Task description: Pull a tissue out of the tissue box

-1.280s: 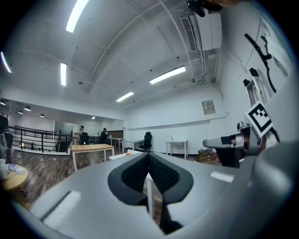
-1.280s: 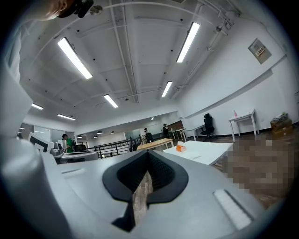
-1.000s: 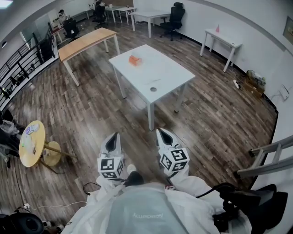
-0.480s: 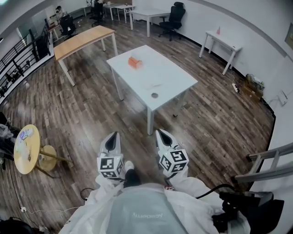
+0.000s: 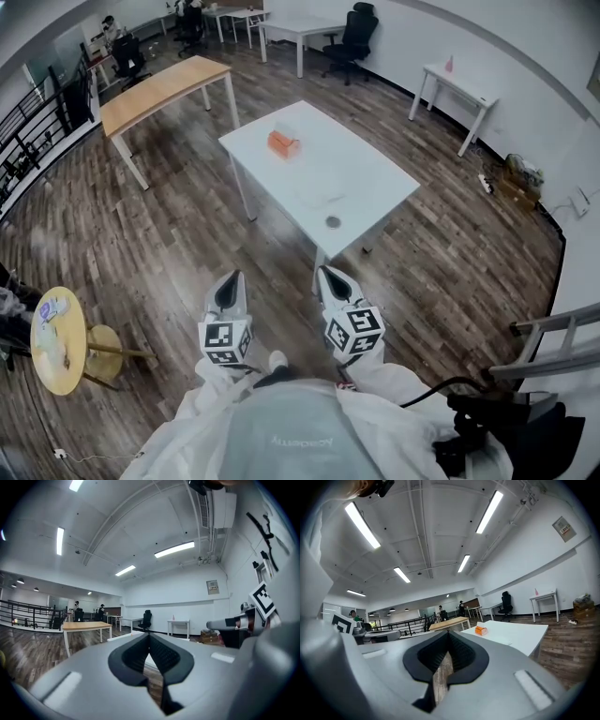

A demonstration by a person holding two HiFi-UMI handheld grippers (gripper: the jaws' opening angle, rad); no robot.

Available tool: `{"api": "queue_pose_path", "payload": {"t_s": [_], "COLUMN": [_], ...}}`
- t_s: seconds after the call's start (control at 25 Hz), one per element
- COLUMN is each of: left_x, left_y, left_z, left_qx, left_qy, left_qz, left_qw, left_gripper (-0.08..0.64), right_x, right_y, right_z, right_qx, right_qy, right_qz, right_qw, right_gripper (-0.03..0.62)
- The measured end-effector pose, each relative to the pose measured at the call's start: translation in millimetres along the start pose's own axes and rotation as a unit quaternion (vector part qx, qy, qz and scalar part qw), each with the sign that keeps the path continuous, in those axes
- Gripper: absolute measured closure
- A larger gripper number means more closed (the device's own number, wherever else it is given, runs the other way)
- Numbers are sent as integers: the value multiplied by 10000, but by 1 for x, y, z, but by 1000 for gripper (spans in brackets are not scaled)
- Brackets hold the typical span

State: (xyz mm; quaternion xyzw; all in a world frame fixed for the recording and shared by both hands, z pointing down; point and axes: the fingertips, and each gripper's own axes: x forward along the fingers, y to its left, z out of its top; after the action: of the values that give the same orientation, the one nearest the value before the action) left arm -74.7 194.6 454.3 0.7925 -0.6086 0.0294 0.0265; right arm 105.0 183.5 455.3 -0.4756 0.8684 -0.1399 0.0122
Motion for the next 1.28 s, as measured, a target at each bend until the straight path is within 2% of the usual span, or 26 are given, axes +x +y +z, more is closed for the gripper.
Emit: {"api": "queue_pose_path", "payload": {"t_s": [0.4,0.64,1.04,1.28], "left_x": [63,77,99,116], "left_y": [64,92,107,132], "left_z": [8,1,-6,-10], "left_qx": [75,-4,-179,-227], "left_qy": [-72,-40,-42,-20], "left_qz": [-191,-194,-201,-7], "left_qw": [9998,9998,9996,9997], "left_gripper": [560,560,560,560], "right_x": [88,118,143,175], "right_y": [3,11,3,2], "right_z": [10,2,2,-1], "right_qx": [13,-21,-125,-126], "right_qy": [-88,-4,150,217], "right_qz": [-135,-157,-196,-55], "right_qw": [9999,9999,9996,9997], "right_gripper": [591,591,591,591]}}
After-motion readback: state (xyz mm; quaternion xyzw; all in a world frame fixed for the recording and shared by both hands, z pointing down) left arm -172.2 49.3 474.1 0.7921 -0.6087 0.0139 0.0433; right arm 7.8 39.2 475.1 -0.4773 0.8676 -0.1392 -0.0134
